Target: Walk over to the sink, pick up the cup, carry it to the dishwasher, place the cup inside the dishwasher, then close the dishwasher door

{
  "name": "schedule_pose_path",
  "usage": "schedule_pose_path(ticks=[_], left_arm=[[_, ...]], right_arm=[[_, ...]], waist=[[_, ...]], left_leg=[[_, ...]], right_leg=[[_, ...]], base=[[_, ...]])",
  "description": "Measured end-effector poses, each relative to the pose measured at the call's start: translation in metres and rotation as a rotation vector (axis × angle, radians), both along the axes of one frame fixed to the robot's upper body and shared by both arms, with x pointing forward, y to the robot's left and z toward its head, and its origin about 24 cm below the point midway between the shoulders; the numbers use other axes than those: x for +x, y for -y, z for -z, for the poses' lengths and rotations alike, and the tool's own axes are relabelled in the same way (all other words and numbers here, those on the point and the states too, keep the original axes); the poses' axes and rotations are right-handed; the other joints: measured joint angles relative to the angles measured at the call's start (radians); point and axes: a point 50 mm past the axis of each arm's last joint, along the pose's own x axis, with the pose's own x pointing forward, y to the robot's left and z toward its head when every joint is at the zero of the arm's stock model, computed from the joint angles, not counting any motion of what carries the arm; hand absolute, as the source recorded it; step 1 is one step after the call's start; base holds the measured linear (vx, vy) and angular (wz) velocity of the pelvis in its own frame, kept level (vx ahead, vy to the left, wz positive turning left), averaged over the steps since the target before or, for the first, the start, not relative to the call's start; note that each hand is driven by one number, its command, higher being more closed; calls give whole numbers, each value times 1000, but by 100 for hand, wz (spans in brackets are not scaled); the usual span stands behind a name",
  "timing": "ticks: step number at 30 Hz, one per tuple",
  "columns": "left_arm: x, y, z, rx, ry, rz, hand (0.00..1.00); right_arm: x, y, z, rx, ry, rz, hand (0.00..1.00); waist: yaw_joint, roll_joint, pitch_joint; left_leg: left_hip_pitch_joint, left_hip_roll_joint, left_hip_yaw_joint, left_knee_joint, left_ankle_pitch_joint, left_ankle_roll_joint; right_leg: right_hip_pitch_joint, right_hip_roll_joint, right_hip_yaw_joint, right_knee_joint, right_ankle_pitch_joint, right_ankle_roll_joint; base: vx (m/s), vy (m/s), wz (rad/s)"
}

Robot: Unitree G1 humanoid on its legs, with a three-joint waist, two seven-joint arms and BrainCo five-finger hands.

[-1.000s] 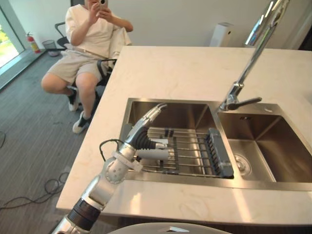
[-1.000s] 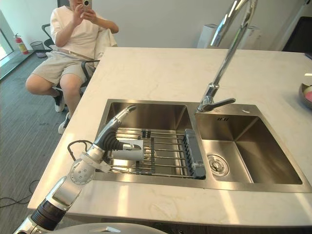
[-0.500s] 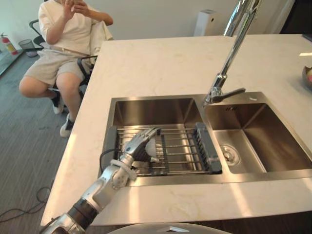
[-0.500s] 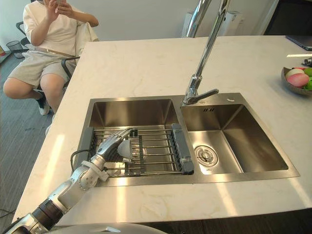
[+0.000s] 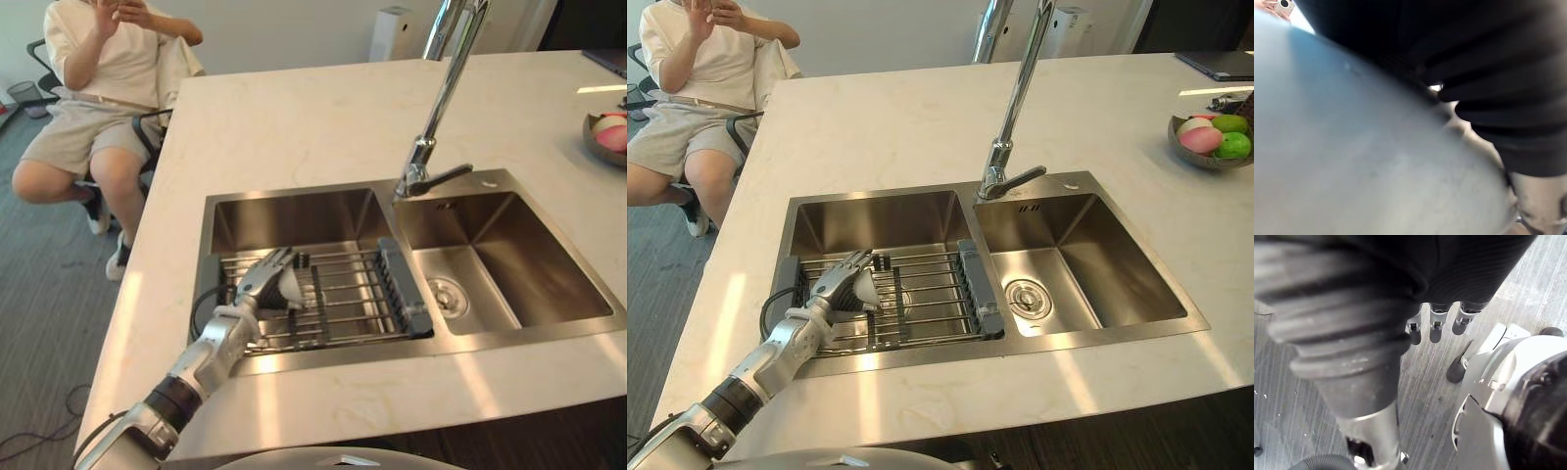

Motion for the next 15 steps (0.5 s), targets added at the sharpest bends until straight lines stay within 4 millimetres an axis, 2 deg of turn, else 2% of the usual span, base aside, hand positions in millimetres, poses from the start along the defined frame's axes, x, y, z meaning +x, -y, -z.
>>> schedule_pose_path(ticks=[10, 15], left_arm=[[10, 1, -7, 65, -88, 47, 0], [10, -2, -12, 60, -76, 69, 0]], right_arm=[[2, 2, -1, -9, -2, -43, 0], [3, 4, -1, -17, -1, -59, 0]], waist=[[-17, 4, 2], [-31, 9, 13]], left_leg=[[-11, -8, -50, 0, 3, 4], [-21, -10, -72, 1, 7, 4]], right_leg=[[2, -7, -28, 0, -2, 2], [3, -12, -51, 0, -3, 2]], base=[[-25, 0, 8], [-24, 5, 12]])
